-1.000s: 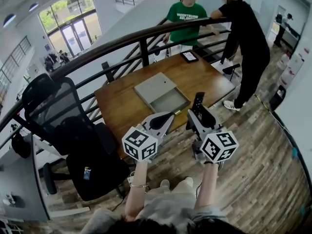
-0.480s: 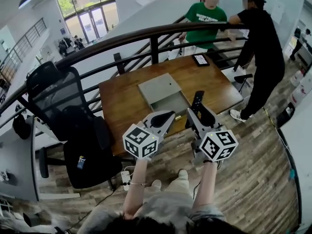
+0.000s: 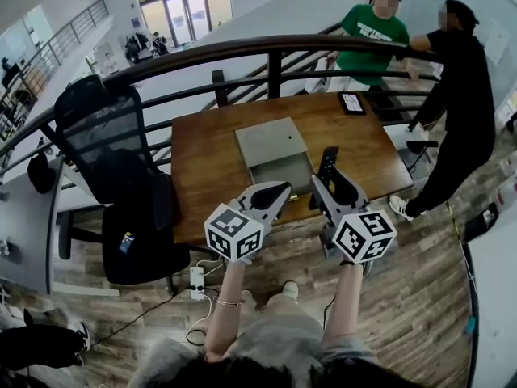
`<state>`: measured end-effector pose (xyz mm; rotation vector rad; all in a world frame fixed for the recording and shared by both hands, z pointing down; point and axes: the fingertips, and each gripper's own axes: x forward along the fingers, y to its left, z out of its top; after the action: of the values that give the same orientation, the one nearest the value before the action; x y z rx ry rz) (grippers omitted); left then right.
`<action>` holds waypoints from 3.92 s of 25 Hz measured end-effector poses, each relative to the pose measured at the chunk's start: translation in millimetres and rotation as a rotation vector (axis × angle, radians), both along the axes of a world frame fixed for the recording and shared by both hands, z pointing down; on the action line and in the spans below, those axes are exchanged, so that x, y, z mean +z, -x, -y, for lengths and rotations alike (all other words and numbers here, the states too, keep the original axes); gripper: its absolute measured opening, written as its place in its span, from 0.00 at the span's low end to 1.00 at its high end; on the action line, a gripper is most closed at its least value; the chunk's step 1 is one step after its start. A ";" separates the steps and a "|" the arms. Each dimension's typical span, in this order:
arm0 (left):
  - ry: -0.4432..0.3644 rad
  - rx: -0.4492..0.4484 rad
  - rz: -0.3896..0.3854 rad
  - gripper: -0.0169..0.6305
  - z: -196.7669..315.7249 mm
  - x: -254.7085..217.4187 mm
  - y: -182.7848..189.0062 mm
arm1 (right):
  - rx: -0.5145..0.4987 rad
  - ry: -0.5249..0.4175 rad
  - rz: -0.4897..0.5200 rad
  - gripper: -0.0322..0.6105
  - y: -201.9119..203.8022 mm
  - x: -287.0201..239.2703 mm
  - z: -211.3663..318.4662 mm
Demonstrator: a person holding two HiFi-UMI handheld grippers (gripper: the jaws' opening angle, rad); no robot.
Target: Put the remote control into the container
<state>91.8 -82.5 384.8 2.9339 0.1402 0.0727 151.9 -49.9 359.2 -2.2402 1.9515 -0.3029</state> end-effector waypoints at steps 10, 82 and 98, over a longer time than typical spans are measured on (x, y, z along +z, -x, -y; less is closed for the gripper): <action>0.056 -0.157 0.019 0.03 6.4 21.1 -15.0 | -0.155 0.045 0.012 0.37 -19.6 19.5 15.2; 0.487 -0.539 0.287 0.03 122.3 196.5 -43.1 | -1.008 0.752 -0.368 0.37 -26.3 255.3 176.5; 0.542 -0.527 0.328 0.03 116.2 219.3 -46.5 | -1.160 0.886 -0.506 0.37 -11.5 295.9 174.0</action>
<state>138.3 -198.7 604.1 2.2894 -0.5665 0.3661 163.4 -224.0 655.1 -1.1288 3.7960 -0.9207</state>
